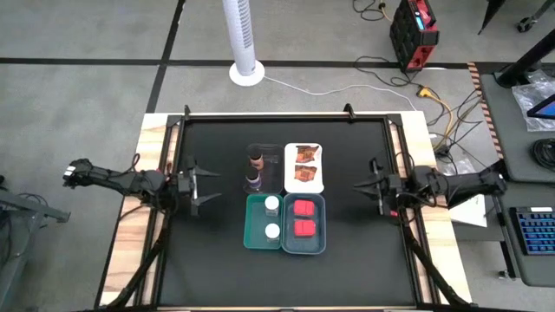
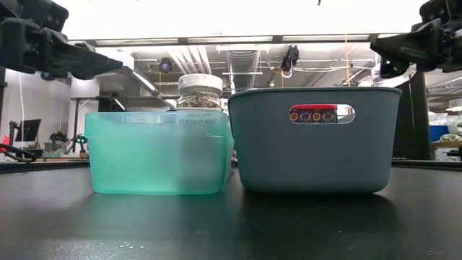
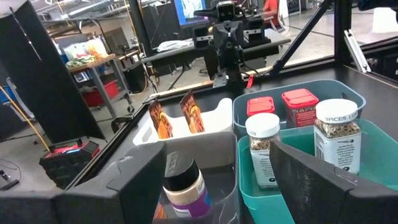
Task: Sort spices by type
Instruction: Return to Home Position
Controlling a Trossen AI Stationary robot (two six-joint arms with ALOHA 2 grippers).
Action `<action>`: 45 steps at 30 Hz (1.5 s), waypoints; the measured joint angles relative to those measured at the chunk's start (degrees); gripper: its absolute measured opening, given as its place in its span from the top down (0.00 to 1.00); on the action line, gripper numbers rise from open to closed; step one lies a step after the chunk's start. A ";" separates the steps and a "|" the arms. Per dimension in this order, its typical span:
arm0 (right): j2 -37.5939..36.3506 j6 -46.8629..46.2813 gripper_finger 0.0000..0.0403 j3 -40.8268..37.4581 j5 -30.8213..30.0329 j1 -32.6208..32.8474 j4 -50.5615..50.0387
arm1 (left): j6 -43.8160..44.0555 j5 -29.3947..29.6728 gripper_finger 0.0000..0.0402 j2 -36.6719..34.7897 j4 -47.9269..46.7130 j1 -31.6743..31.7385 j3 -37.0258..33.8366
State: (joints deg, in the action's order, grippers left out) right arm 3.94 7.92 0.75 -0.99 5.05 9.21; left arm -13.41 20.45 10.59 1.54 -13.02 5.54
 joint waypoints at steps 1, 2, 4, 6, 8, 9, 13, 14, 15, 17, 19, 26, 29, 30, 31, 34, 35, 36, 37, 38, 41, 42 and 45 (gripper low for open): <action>-1.11 -0.08 0.93 0.00 1.29 -0.64 -1.07 | 0.01 0.00 0.33 0.24 0.01 0.00 0.00; -2.03 -0.43 0.93 -0.02 2.84 -1.15 -1.92 | 0.00 0.00 0.33 0.41 -0.01 0.00 0.00; -3.76 -0.35 0.93 -0.03 5.69 -1.95 -3.31 | 0.00 0.00 0.33 0.79 0.06 0.00 0.00; -3.87 0.45 0.93 -0.07 7.55 -2.58 -4.68 | 0.01 0.00 0.33 1.16 0.07 0.00 0.00; -3.88 -0.01 0.93 -0.07 7.61 -3.02 -5.18 | 0.01 0.00 0.33 1.46 0.07 0.00 0.00; -3.88 -0.30 0.93 -0.07 7.43 -3.01 -5.46 | 0.02 0.00 0.33 1.65 0.20 0.00 0.00; -3.88 0.07 0.93 -0.07 7.45 -2.96 -7.24 | 0.02 0.00 0.33 2.25 0.18 0.00 0.00; -3.88 0.81 0.93 -0.07 7.40 -2.96 -7.44 | 0.00 -0.02 0.33 2.30 0.05 0.00 0.00; -3.88 1.57 0.93 -0.07 7.39 -2.96 -7.53 | 0.02 -0.02 0.33 2.40 0.04 -0.02 0.00; -3.88 3.56 0.93 -0.07 7.33 -2.96 -7.58 | 0.01 0.00 0.33 2.69 0.15 0.00 0.00; -3.77 4.79 0.93 -0.07 7.25 -2.96 -7.58 | 0.02 -0.02 0.33 2.92 0.05 -0.01 0.00; -2.90 4.35 0.93 -0.09 7.25 -2.96 -7.61 | 0.00 -0.02 0.33 3.82 0.05 -0.01 0.00; -2.68 0.98 0.93 -0.09 7.24 -2.96 -7.63 | 0.01 -0.02 0.33 4.14 0.10 -0.01 0.00; -2.66 -0.22 0.93 -0.09 7.24 -2.96 -7.61 | 0.02 -0.02 0.33 4.26 0.07 -0.01 0.00; -2.68 -1.44 0.93 -0.09 7.26 -2.96 -7.61 | 0.02 0.00 0.33 4.35 0.09 -0.02 0.00; -2.68 -5.04 0.93 -0.09 7.25 -2.96 -7.63 | 0.02 -0.02 0.33 4.51 0.13 -0.02 0.00; -2.66 -5.94 0.93 -0.09 7.27 -2.96 -7.63 | 0.01 0.00 0.33 4.53 0.05 -0.02 0.00; -2.63 -6.98 0.93 -0.09 7.29 -2.96 -7.63 | 0.02 -0.02 0.33 4.53 0.04 -0.02 0.00; -2.63 -7.74 0.93 -0.09 7.27 -2.96 -7.63 | 0.02 -0.02 0.33 4.58 0.10 -0.01 0.00; -2.63 -8.43 0.93 -0.09 7.27 -2.96 -7.63 | 0.02 -0.01 0.33 4.61 0.10 -0.01 0.00; -2.64 -9.48 0.93 -0.09 7.27 -2.96 -7.63 | 0.02 0.00 0.33 4.70 0.09 0.00 0.00; -2.63 -9.47 0.93 -0.09 7.27 -2.96 -7.63 | 0.02 0.00 0.33 4.70 0.08 -0.02 0.00; -2.66 -9.48 0.93 -0.09 7.27 -2.96 -7.63 | 0.02 0.00 0.33 4.70 0.09 0.00 0.00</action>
State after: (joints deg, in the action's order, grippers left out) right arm 1.28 -1.56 0.67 6.28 2.09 1.58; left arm -13.39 20.45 15.29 1.63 -13.02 5.54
